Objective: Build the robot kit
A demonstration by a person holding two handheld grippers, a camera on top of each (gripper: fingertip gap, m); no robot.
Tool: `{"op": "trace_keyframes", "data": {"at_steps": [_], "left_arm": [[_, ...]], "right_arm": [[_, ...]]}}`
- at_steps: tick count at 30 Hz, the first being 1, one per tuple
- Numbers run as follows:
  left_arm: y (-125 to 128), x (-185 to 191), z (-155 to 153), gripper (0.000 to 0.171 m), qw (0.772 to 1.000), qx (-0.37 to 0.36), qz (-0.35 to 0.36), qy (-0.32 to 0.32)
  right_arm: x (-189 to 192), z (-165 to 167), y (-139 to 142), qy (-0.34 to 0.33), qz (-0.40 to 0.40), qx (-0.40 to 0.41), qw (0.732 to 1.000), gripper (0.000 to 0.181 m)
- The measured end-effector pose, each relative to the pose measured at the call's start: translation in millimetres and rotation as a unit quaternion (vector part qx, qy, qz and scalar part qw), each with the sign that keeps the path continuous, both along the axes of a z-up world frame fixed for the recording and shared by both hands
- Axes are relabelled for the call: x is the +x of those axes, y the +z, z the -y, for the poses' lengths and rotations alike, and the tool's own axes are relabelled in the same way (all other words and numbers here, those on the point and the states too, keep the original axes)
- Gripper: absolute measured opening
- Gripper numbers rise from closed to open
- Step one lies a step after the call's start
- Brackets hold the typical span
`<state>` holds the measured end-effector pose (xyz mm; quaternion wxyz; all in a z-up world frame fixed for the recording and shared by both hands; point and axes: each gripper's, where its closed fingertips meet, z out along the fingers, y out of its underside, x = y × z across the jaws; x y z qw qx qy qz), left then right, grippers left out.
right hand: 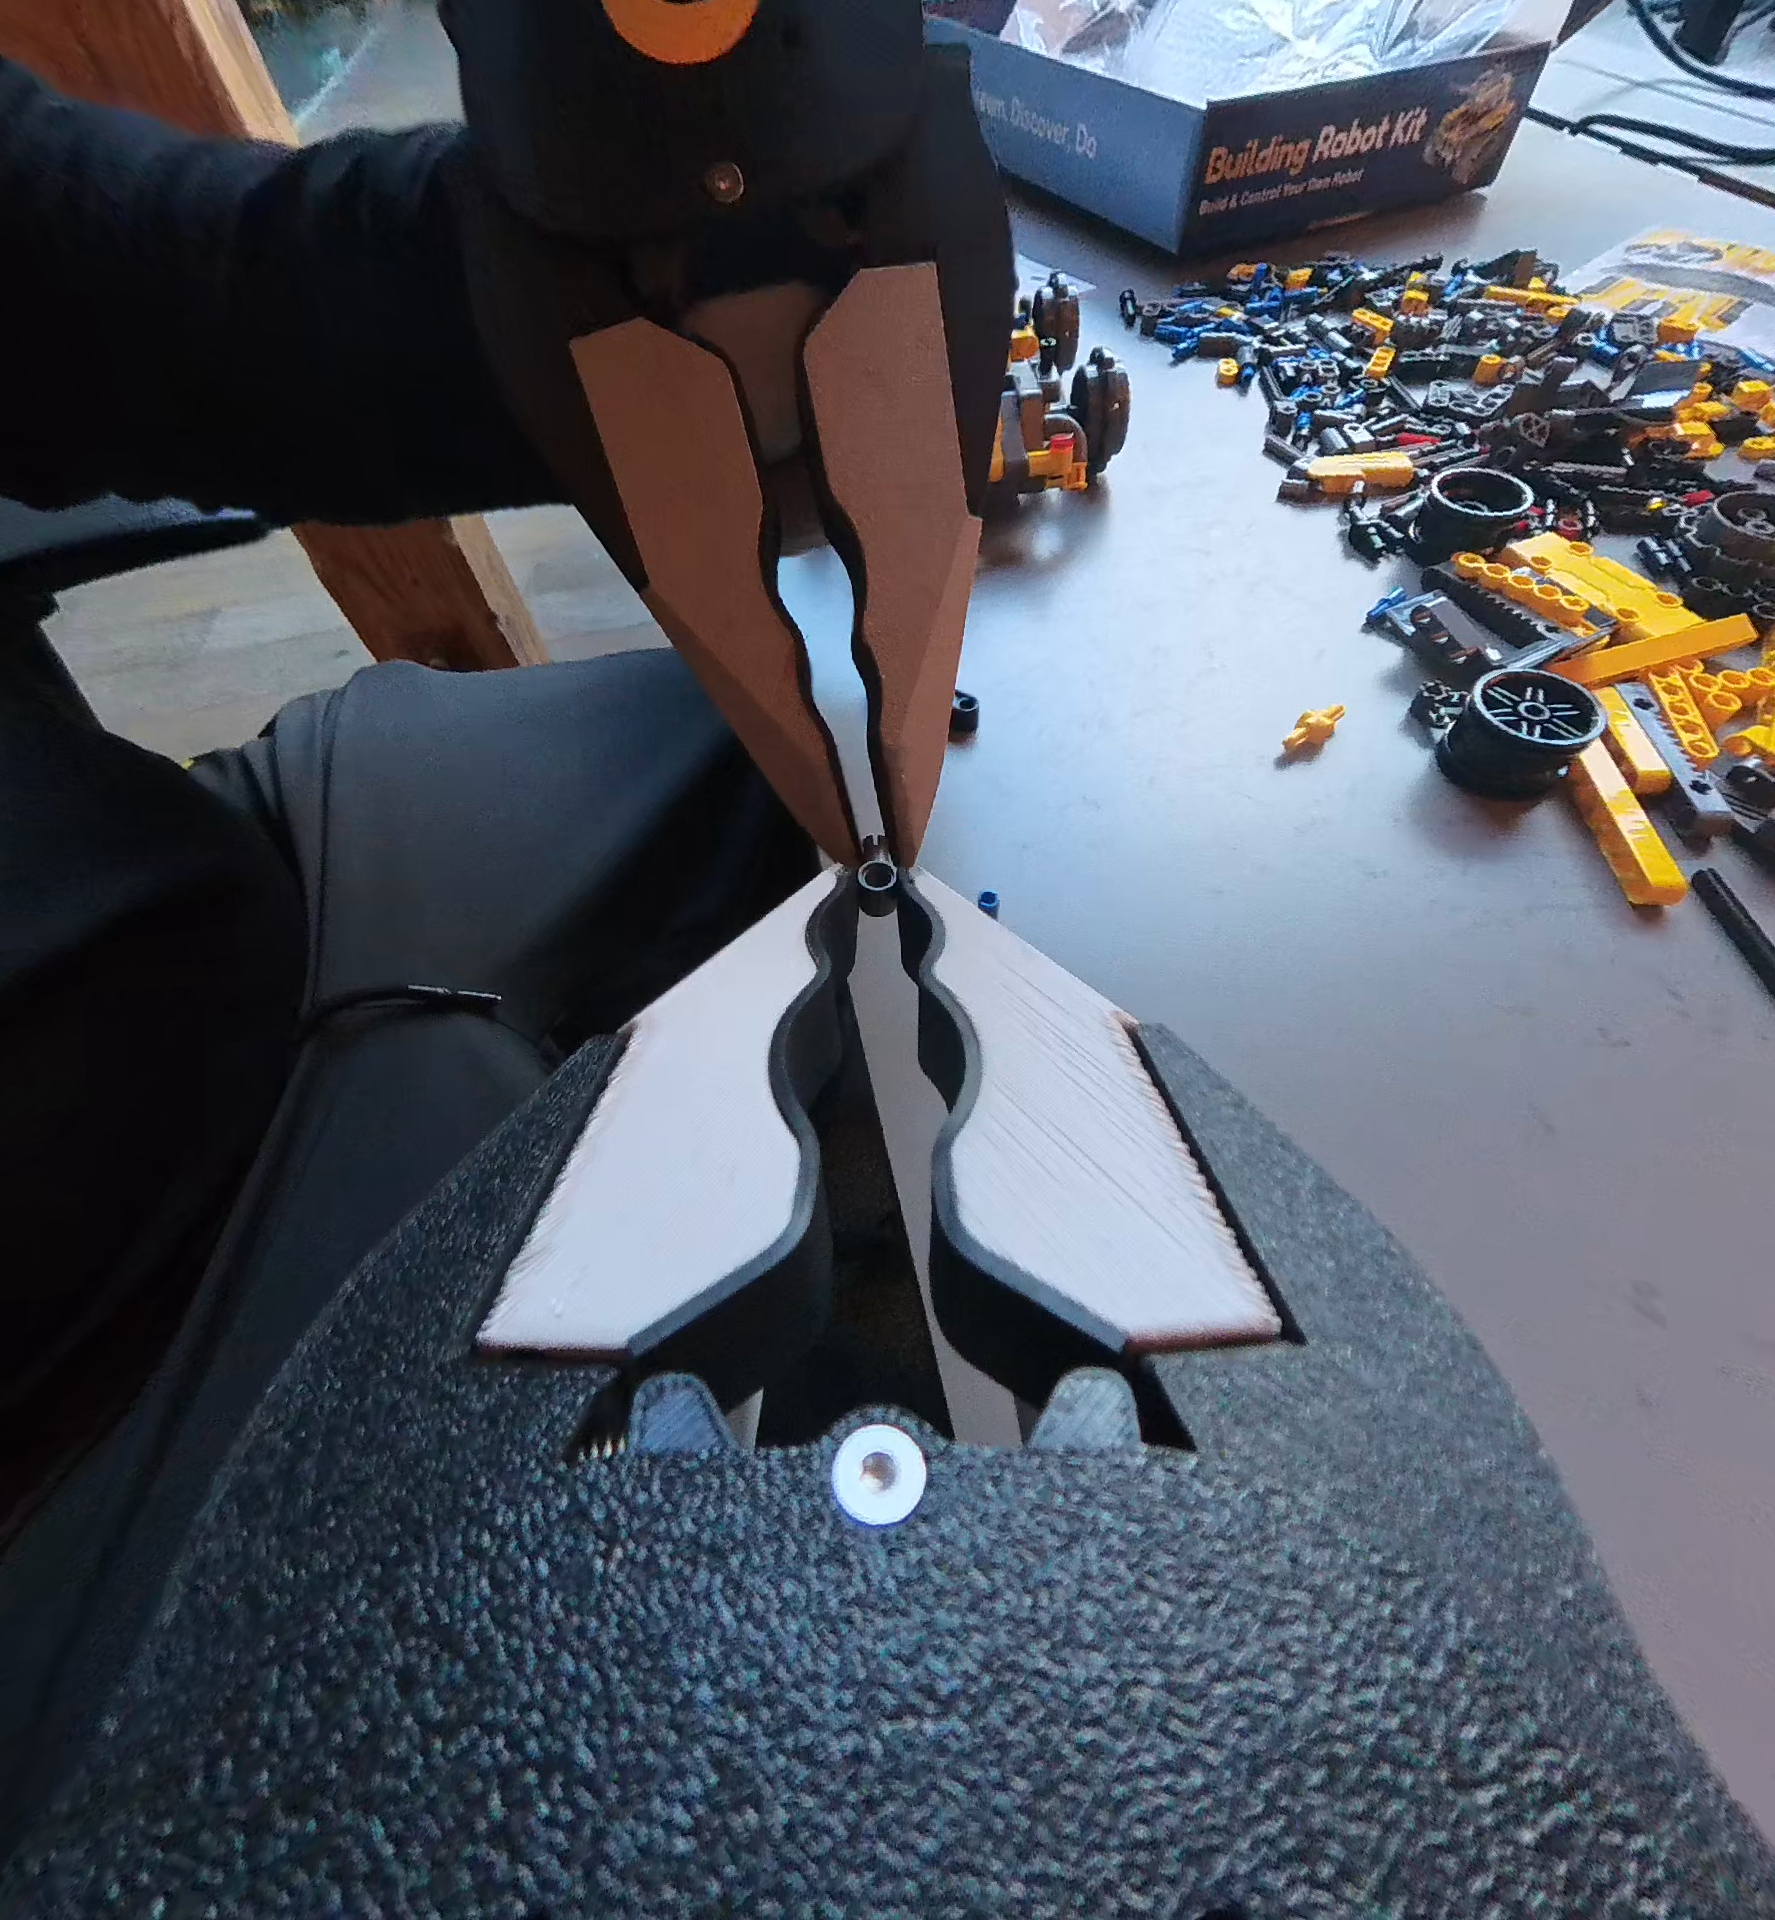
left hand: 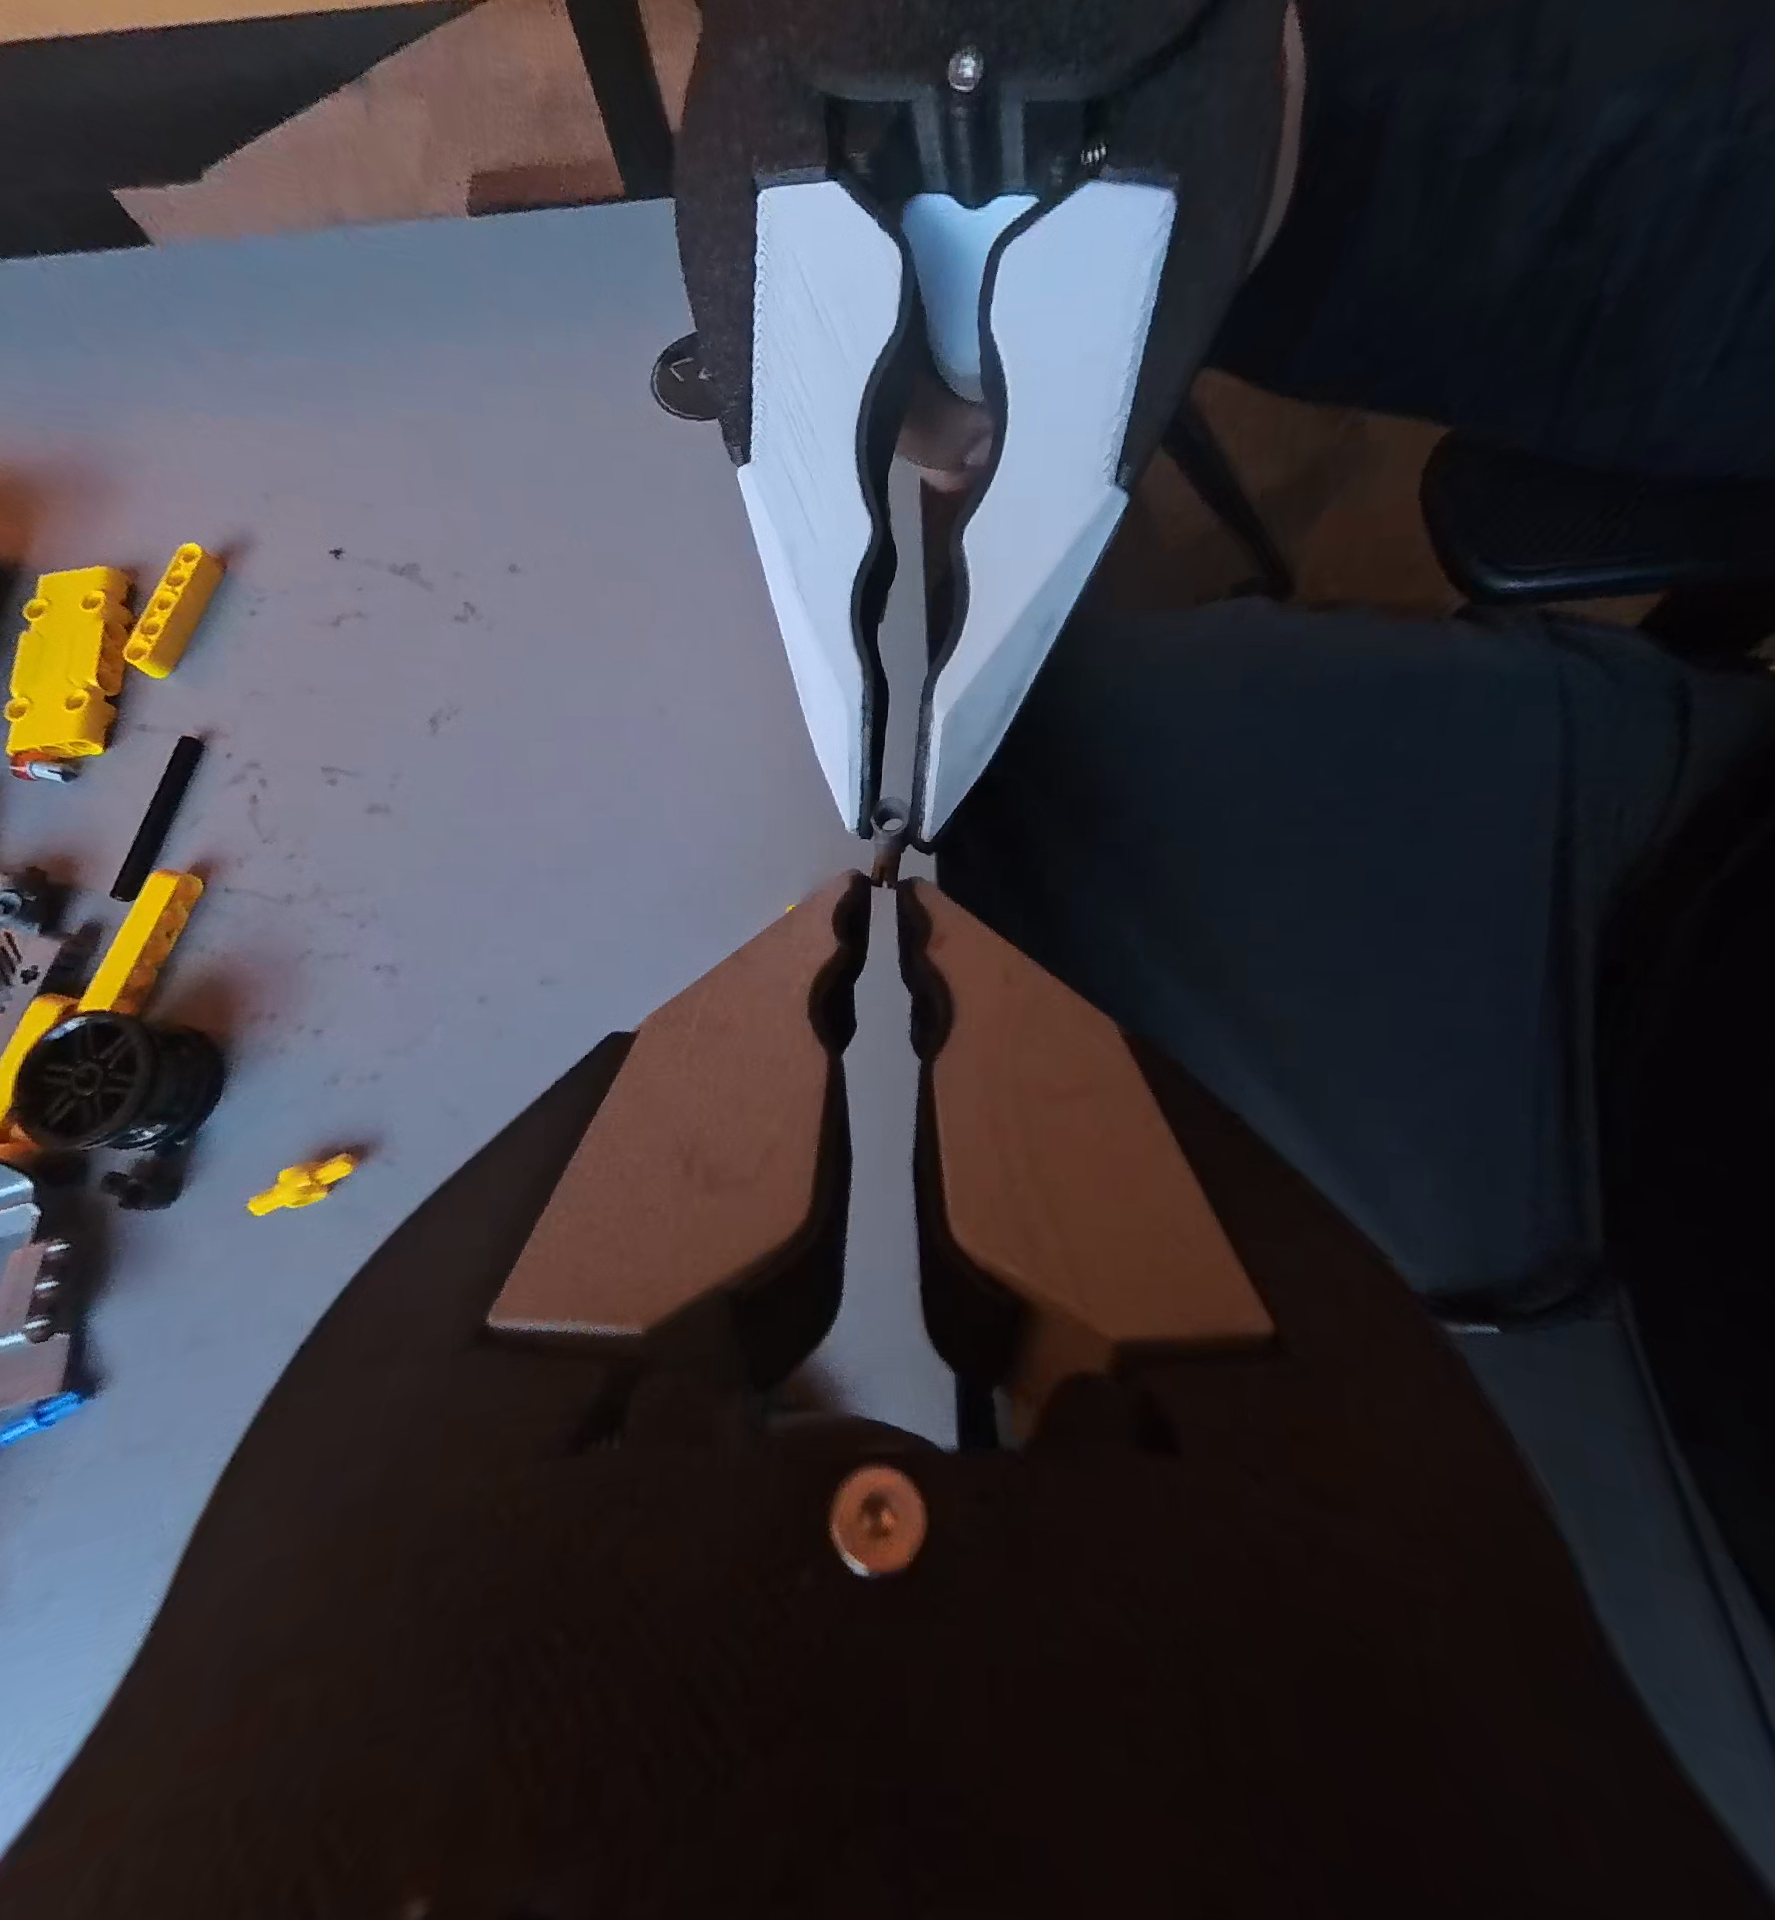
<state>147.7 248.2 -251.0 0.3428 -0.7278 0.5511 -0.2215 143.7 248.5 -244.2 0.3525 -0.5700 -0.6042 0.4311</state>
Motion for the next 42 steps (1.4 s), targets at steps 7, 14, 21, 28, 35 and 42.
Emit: {"op": "trace_keyframes", "data": {"at_steps": [7,14,21,28,35,42], "left_arm": [[-1,-1,3,0.002,1.0,-0.011,0.029,0.002],[3,-1,-3,0.001,0.998,0.015,0.059,0.003],[7,-4,-4,0.001,0.996,0.037,0.076,0.01],[10,-8,-9,0.001,0.994,0.074,0.083,0.024],[5,-13,-15,0.001,0.995,0.071,0.066,0.023],[-2,-15,-18,0.002,0.996,0.066,0.042,0.032]], "right_arm": [[-4,3,-4,0.01,-0.001,-0.006,1.0,0.006],[-4,-3,0,-0.005,-0.018,-0.019,1.0,0.006],[-7,-3,4,0.001,-0.017,0.019,1.0,0.008],[-11,-9,7,0.003,0.007,0.039,0.999,0.006],[-13,-15,3,0.01,0.055,0.103,0.993,0.007],[-11,-20,-2,0.013,0.066,0.101,0.993,0.006]]}}
